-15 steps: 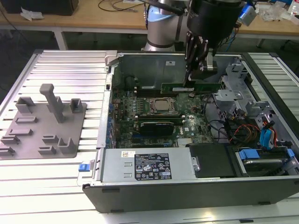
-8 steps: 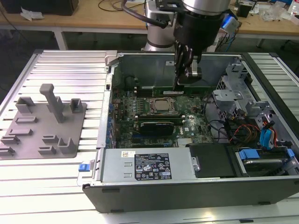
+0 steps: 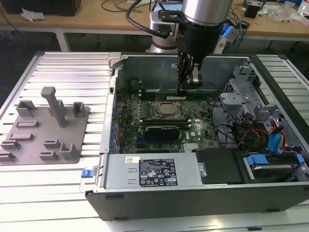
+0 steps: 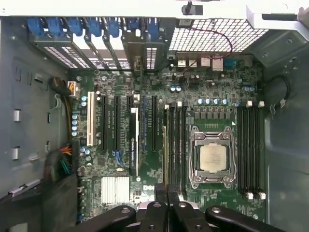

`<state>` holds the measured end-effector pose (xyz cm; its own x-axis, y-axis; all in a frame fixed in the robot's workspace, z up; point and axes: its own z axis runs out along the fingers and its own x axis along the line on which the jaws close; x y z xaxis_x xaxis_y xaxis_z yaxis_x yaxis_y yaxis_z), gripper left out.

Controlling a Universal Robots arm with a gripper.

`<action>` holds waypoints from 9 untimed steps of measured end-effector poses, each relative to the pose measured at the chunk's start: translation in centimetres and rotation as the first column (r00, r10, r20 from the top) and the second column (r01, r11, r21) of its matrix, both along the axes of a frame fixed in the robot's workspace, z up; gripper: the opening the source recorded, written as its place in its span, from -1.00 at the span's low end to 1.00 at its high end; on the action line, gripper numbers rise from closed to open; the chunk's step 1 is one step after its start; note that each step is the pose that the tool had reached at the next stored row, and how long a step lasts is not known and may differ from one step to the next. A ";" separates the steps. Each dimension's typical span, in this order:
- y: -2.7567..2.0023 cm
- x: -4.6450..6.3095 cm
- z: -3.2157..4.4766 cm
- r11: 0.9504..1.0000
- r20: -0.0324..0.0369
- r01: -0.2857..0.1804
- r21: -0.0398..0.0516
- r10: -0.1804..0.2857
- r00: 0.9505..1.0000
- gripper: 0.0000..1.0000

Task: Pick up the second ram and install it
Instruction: 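Pick up the second ram and move it above second insertion slot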

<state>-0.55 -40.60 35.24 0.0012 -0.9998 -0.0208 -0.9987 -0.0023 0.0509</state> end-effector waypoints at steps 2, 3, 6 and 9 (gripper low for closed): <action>0.04 0.0 -0.02 1.000 0.000 0.000 0.000 0.000 1.000 -0.82; 0.04 0.0 -0.02 1.000 0.000 0.000 0.000 0.000 1.000 -0.82; 0.38 0.0 -0.40 1.000 0.000 0.000 0.000 0.000 1.000 -0.82; 0.53 0.0 -0.80 1.000 0.000 0.000 0.000 0.000 1.000 -0.82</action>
